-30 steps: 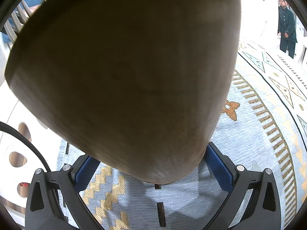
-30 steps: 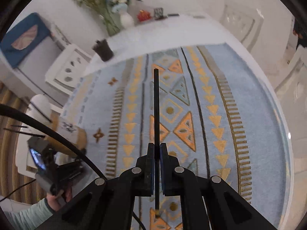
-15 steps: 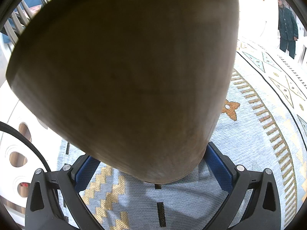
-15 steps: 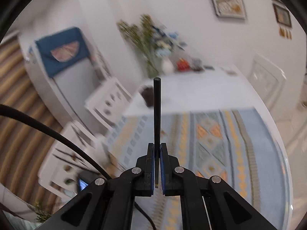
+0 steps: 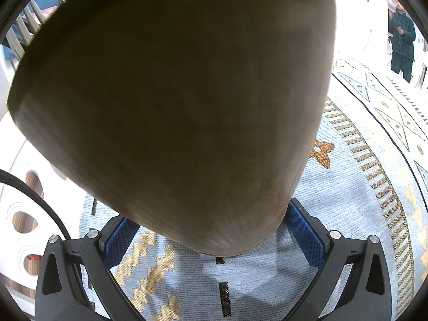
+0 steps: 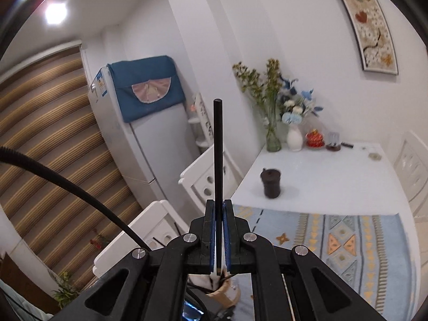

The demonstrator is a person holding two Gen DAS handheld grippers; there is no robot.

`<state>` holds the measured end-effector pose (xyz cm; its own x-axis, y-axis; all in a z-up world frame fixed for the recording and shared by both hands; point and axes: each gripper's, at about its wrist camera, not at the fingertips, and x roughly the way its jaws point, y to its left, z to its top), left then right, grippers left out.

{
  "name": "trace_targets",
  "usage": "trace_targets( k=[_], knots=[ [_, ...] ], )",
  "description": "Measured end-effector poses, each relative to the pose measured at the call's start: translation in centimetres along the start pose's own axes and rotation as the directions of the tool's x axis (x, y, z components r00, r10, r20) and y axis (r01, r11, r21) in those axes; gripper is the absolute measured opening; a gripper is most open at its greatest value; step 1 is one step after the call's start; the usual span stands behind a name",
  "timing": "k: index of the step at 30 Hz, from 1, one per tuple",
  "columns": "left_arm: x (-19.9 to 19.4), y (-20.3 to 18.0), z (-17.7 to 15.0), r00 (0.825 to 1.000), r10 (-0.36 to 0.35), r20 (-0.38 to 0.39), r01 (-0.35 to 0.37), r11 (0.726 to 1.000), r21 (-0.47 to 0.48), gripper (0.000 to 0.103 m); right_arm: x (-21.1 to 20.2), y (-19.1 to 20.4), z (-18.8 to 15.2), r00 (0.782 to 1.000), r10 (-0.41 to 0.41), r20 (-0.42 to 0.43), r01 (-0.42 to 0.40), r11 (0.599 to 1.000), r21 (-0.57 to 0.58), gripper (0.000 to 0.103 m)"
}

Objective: Organize utensils
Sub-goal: 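Lift the black chopstick with the right gripper over the wooden cup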

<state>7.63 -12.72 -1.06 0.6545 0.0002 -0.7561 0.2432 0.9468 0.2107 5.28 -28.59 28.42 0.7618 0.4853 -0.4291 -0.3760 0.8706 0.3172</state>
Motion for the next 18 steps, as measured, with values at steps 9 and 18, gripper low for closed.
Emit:
trace_targets(
  k=[9,18],
  knots=[
    [0.1,0.1,0.0,1.0,-0.002,-0.001,0.002,1.0,-0.002,0.103,4.0,0.1,-2.4,0.995,0.006,-0.098,-0.005,1.0,0.009,0.005],
    [0.1,0.2,0.0,1.0,-0.004,-0.001,0.004,1.0,-0.003,0.103,6.7,0.2,-4.1,0.987,-0.019,-0.158,0.018,1.0,-0.003,0.005]
  ],
)
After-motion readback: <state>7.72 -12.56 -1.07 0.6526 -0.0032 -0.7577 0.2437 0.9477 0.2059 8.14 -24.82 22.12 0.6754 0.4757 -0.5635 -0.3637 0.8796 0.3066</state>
